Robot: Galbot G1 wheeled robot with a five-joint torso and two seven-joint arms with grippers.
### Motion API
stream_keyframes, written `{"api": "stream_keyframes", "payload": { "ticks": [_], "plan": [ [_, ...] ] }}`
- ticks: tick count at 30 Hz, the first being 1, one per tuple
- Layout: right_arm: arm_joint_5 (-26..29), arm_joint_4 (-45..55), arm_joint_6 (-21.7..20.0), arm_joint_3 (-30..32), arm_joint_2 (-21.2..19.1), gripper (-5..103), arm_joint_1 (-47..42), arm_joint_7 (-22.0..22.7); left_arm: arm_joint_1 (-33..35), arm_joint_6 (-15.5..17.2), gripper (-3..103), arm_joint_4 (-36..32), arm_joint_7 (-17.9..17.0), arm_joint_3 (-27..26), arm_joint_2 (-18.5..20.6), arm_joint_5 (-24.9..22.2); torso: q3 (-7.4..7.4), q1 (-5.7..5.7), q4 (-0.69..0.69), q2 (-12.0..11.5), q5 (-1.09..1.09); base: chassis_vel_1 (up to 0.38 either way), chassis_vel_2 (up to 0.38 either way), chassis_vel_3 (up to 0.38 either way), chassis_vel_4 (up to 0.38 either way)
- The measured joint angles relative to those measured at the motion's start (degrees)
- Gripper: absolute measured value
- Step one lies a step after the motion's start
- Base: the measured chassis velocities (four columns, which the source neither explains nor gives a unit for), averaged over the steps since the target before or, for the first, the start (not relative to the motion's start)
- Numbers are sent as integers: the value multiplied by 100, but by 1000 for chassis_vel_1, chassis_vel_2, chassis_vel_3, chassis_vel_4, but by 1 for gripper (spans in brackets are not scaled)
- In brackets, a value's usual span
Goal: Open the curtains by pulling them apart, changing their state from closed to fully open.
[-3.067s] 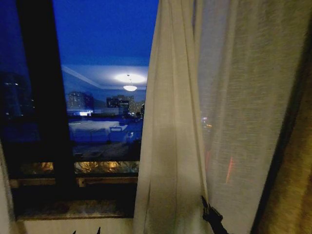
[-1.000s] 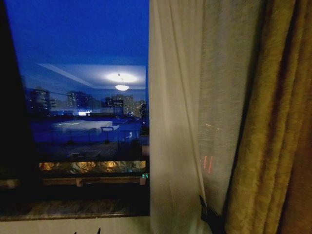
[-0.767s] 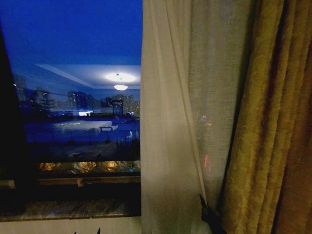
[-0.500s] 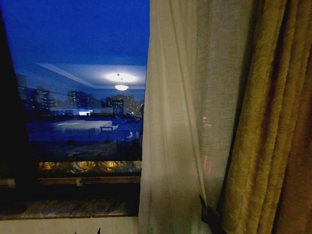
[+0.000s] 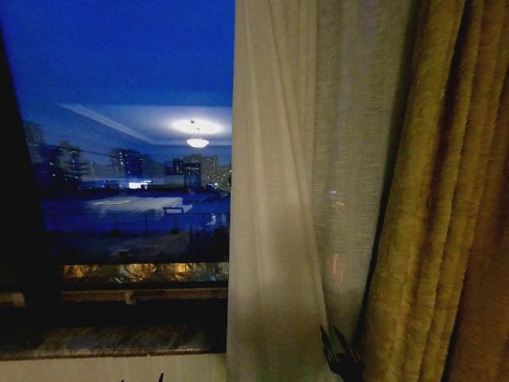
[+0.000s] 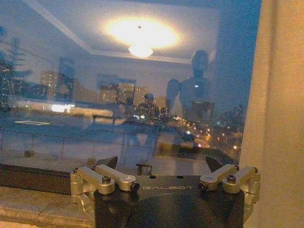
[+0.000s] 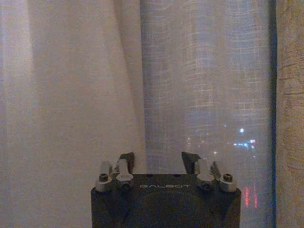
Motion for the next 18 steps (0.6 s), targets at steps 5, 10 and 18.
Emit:
{"api": "stream_keyframes", "payload": {
  "ticks": [5,10,18],
  "plan": [
    [7,0,0,6,0,75,30,4,-4,0,100,6,0,-2,9,-13,0,0,0,0,0,0,0,0,0],
    [10,13,3,13,0,96,-17,-60,-36,0,100,37,-2,-53,61,-61,0,0,0,0,0,0,0,0,0],
    [-35,64,5,63,0,100,-257,-196,-92,83,100,85,-177,-89,66,-58,0,0,1,0,0,0,0,0,0]
  ]
}}
